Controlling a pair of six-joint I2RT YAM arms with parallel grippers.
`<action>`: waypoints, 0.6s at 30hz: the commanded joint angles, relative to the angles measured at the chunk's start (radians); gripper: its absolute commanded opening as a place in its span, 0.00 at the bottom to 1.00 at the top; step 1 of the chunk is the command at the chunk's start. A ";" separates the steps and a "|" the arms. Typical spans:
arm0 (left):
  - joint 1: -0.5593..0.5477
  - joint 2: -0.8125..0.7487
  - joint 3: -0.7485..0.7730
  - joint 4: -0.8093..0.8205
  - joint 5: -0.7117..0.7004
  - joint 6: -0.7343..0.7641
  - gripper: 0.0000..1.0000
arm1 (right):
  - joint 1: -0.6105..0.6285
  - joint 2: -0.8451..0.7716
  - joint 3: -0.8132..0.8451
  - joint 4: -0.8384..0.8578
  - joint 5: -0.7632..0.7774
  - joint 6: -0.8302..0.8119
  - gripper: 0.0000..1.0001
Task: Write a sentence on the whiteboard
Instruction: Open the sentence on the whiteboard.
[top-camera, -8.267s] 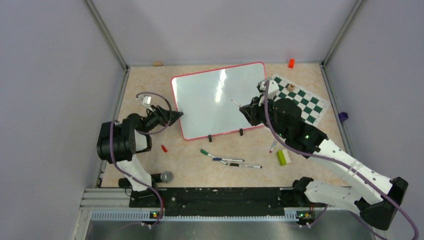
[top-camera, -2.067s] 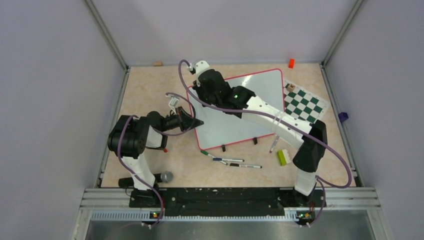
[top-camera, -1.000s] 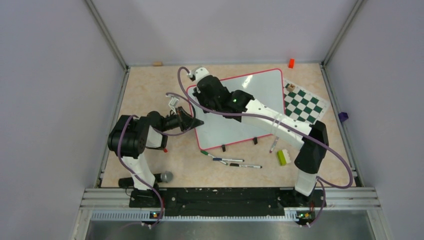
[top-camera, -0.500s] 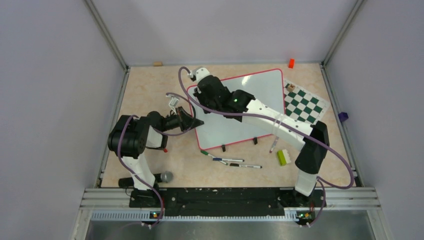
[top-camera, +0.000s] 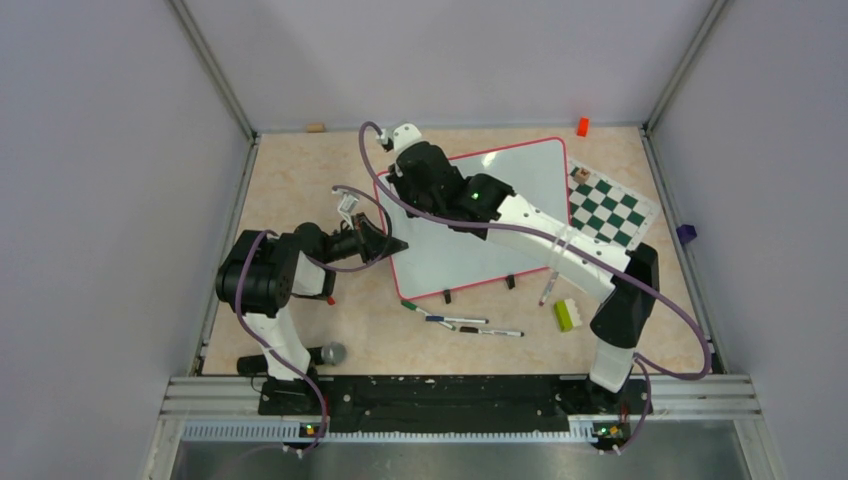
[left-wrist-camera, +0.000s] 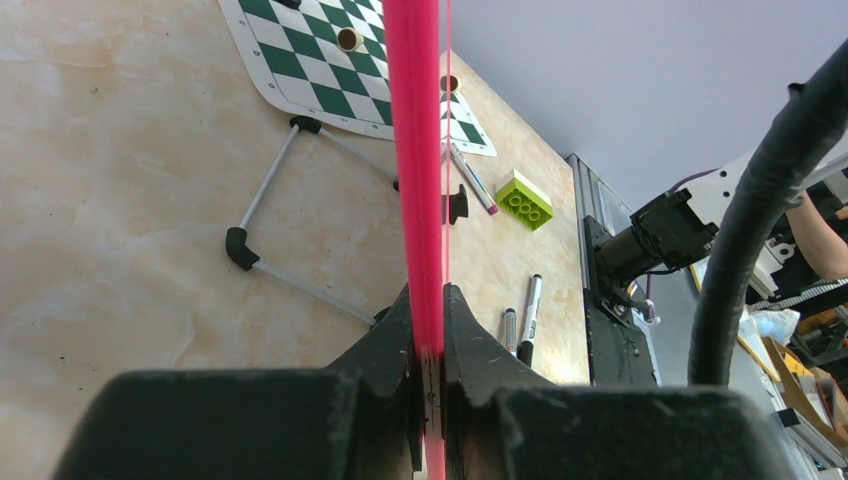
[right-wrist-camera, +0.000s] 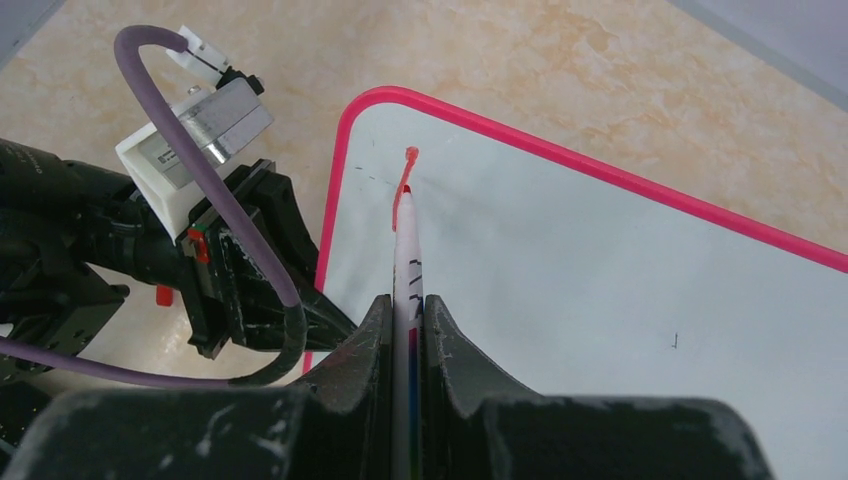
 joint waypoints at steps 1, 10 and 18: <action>-0.024 0.012 0.001 0.087 0.042 0.091 0.00 | -0.009 -0.020 0.052 0.019 0.045 -0.012 0.00; -0.024 0.012 0.002 0.087 0.042 0.091 0.00 | -0.016 0.005 0.064 0.019 0.067 -0.020 0.00; -0.024 0.014 0.001 0.087 0.041 0.091 0.00 | -0.017 0.030 0.077 0.019 0.081 -0.021 0.00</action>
